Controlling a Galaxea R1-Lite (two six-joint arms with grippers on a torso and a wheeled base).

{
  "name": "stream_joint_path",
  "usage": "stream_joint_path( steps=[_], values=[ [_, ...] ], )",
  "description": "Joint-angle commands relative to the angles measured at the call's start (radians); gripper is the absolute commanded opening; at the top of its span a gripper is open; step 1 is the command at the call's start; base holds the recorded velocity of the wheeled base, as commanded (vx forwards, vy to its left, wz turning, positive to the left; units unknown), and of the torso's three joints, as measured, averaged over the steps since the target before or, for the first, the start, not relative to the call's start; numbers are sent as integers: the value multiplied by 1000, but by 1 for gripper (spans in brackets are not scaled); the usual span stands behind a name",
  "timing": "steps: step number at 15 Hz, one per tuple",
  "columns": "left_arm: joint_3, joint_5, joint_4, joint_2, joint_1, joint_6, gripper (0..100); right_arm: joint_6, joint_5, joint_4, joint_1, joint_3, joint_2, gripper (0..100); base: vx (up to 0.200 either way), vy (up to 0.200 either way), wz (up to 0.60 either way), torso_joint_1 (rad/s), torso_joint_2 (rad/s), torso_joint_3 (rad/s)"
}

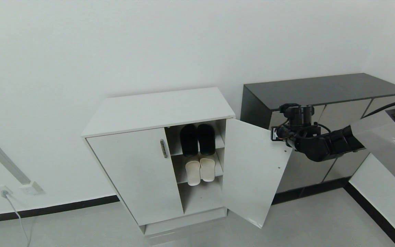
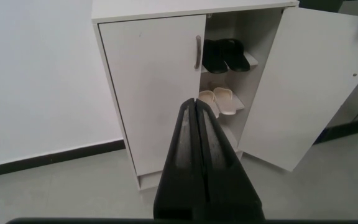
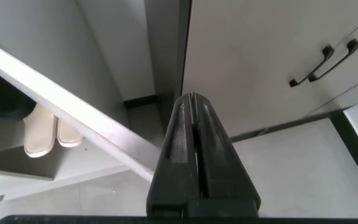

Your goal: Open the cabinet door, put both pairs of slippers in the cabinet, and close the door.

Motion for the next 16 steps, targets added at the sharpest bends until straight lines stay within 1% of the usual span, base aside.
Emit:
stream_joint_path(
  steps=[1,3,4,7,10,12,16],
  values=[
    [0,0,0,0,0,0,0,0,0,1,12,27,-30,0,0,0,0,0,0,0],
    [0,0,0,0,0,0,0,0,0,1,42,76,-70,0,0,0,0,0,0,0],
    [0,2,0,0,0,0,0,0,0,-2,83,141,-126,0,0,0,0,0,0,0],
    [0,2,0,0,0,0,0,0,0,-8,187,277,-225,0,0,0,0,0,0,0],
    [0,2,0,0,0,0,0,0,-1,-22,269,371,-303,0,0,0,0,0,0,0],
    [0,3,0,0,0,0,0,3,0,-31,284,406,-337,0,0,0,0,0,0,0],
    [-1,2,0,0,0,-2,0,-8,39,-127,307,500,-358,0,0,0,0,0,0,0]
  ],
)
